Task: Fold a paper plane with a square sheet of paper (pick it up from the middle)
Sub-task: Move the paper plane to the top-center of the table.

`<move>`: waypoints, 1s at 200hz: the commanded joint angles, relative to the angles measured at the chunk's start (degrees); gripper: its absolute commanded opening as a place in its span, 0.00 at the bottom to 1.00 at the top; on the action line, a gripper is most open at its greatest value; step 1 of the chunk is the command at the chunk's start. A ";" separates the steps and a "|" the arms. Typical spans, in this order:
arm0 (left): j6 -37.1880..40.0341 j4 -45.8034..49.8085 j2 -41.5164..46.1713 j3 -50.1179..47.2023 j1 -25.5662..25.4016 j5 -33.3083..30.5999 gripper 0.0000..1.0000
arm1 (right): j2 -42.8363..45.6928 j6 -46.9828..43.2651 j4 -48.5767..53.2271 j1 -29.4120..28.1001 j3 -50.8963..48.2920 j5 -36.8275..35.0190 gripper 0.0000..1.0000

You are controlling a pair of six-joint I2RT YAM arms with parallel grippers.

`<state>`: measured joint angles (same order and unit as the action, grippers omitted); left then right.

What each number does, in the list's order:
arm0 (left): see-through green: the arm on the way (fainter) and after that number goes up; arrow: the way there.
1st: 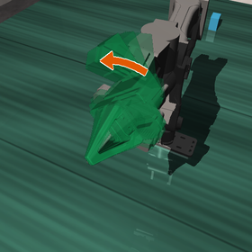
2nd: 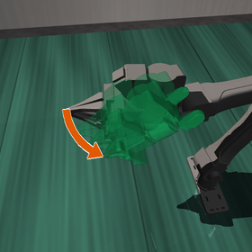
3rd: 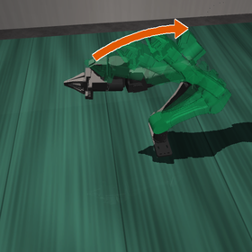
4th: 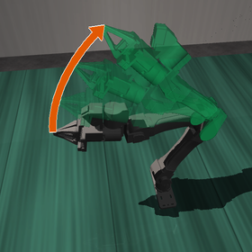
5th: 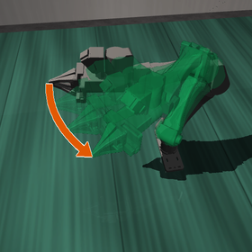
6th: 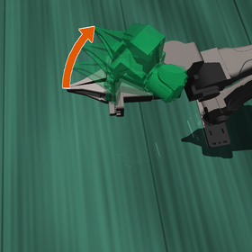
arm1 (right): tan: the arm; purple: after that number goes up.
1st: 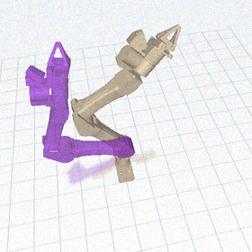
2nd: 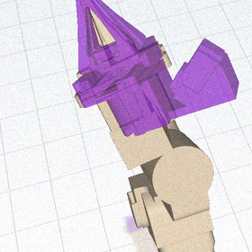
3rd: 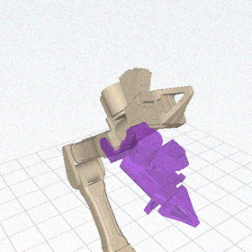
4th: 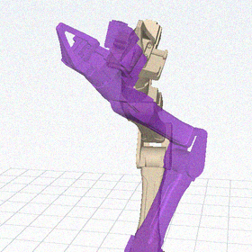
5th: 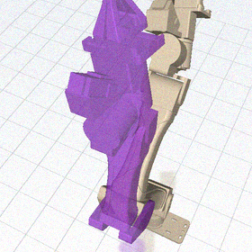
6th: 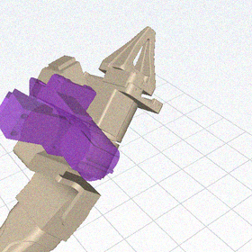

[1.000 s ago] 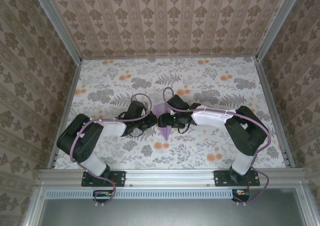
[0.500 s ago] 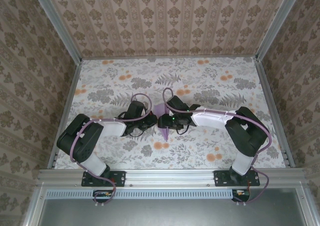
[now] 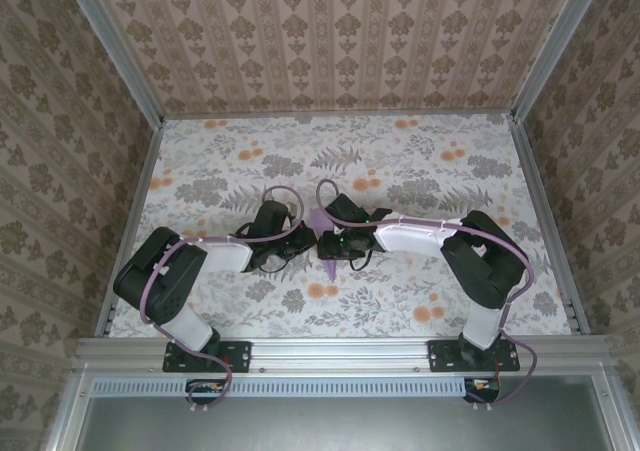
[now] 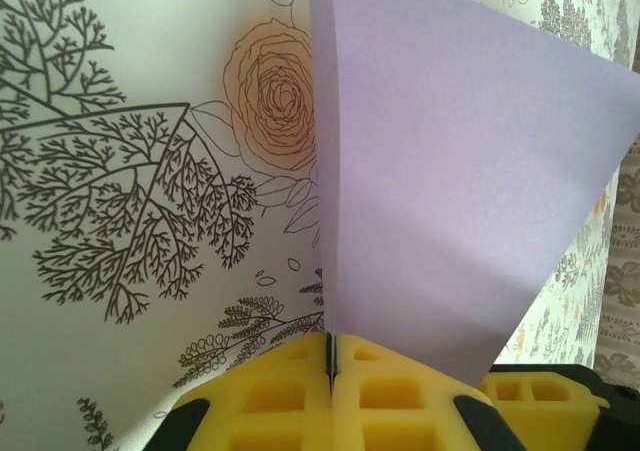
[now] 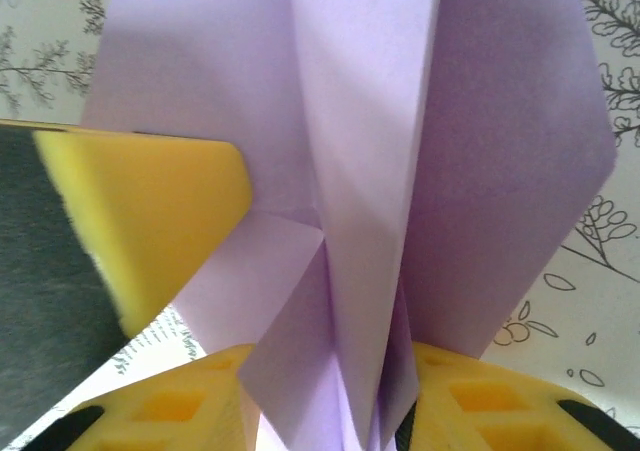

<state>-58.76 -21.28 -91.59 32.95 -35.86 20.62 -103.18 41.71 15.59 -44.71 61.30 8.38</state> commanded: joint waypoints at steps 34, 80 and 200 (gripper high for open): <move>-0.91 0.30 2.05 0.35 0.56 0.71 0.03 | -1.80 -0.49 3.80 -0.39 2.98 -3.63 0.15; 5.60 15.83 10.49 3.63 3.10 -5.57 0.40 | 2.39 -2.77 12.94 -0.18 5.30 -11.88 0.08; 14.56 44.01 21.19 8.12 7.28 -25.08 0.97 | -2.82 -6.12 20.70 1.21 9.96 -15.42 0.15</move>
<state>-45.60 18.83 -71.96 41.65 -29.39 -1.52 -103.48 36.10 34.09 -43.86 69.63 -5.85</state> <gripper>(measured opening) 0.923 0.133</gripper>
